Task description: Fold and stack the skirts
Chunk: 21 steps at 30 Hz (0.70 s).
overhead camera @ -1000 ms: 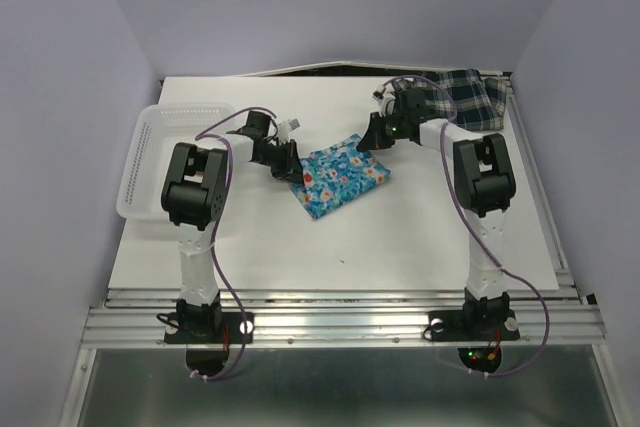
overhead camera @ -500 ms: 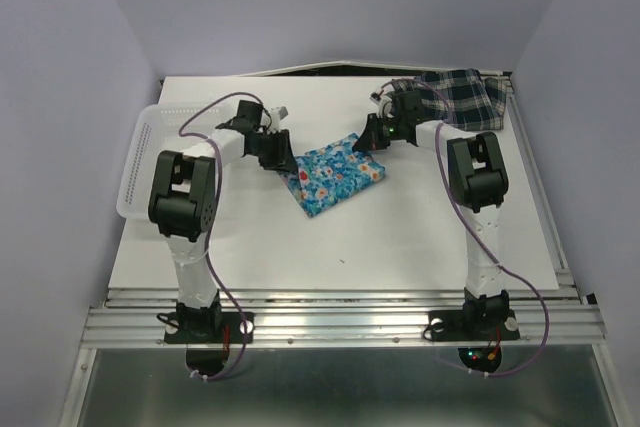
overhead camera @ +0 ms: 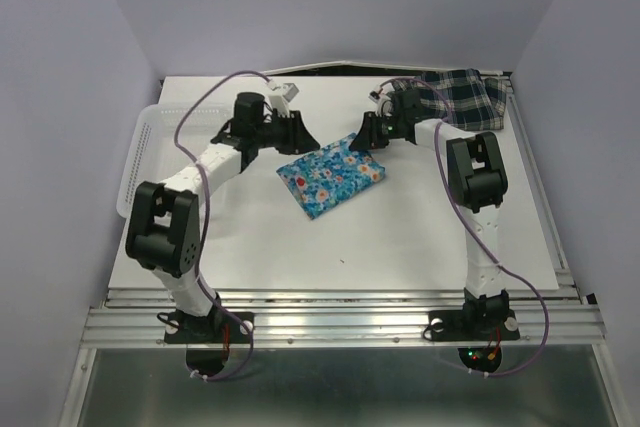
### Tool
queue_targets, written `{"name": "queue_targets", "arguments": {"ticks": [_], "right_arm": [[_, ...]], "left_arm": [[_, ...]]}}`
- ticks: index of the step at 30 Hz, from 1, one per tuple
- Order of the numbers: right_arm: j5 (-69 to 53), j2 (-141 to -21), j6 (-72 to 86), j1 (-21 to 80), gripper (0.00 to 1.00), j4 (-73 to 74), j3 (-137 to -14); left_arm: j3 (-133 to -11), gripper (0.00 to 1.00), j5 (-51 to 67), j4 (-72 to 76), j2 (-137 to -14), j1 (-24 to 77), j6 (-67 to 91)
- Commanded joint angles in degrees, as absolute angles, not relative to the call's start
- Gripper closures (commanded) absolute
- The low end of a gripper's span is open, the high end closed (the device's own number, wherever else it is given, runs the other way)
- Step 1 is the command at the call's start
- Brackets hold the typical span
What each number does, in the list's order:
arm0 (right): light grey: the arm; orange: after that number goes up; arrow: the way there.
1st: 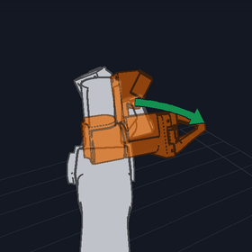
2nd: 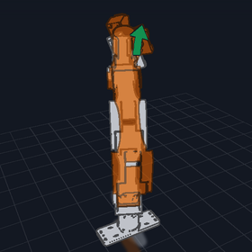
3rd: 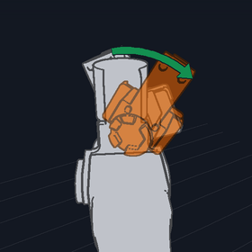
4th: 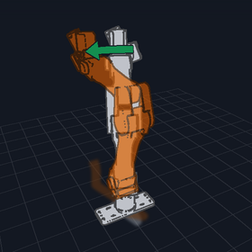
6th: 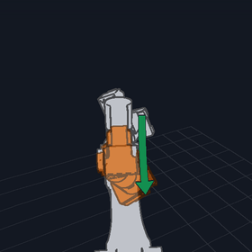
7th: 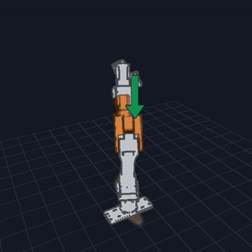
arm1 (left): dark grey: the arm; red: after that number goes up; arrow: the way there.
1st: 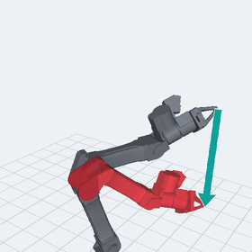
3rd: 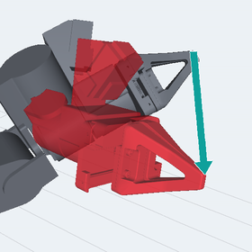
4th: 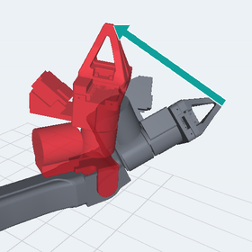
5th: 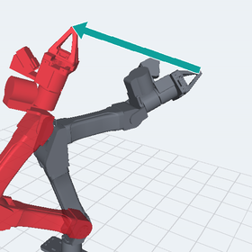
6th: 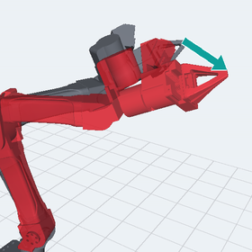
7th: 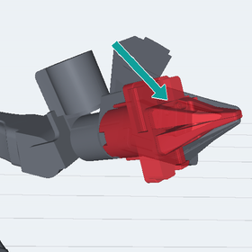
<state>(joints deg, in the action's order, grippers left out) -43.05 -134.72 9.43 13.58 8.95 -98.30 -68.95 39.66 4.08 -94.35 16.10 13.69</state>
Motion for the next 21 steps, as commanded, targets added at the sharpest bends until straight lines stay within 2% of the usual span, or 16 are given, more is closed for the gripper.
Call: {"name": "queue_targets", "arguments": {"ticks": [1, 2, 3, 6, 11, 14, 18, 21], "right_arm": [[-41.40, -132.37, 11.16, 14.15, 0.53, 10.99, -100.55], [-41.22, -131.58, 11.51, 14.15, 0.48, 10.99, -100.81], [-40.96, -130.01, 12.21, 14.15, 0.40, 11.16, -101.25], [-39.56, -126.58, 13.18, 14.15, 0.29, 11.34, -101.34], [-39.72, -122.70, 11.52, 13.10, 0.24, 16.69, -100.64], [-38.15, -120.16, 9.85, 11.96, 0.23, 21.35, -99.32], [-33.67, -119.26, 8.09, 10.90, 0.14, 25.30, -95.81], [-36.46, -121.63, 10.19, 9.85, 0.06, 27.59, -94.40]], "left_arm": [[-62.76, 0.63, 48.07, 22.89, -100.53, 20.65, 28.45], [-62.41, 0.66, 48.16, 24.24, -102.11, 21.09, 30.22], [-61.88, 0.66, 48.69, 28.00, -105.17, 21.53, 33.98], [-62.05, 0.70, 47.29, 30.05, -111.07, 21.71, 38.39], [-65.03, 0.72, 44.47, 31.03, -117.85, 20.22, 39.55], [-67.40, 0.73, 43.77, 25.68, -120.84, 19.34, 37.20], [-69.52, 0.72, 42.45, 16.55, -121.29, 19.25, 31.66], [-68.65, 0.72, 41.84, 14.51, -120.68, 18.98, 28.58]]}}
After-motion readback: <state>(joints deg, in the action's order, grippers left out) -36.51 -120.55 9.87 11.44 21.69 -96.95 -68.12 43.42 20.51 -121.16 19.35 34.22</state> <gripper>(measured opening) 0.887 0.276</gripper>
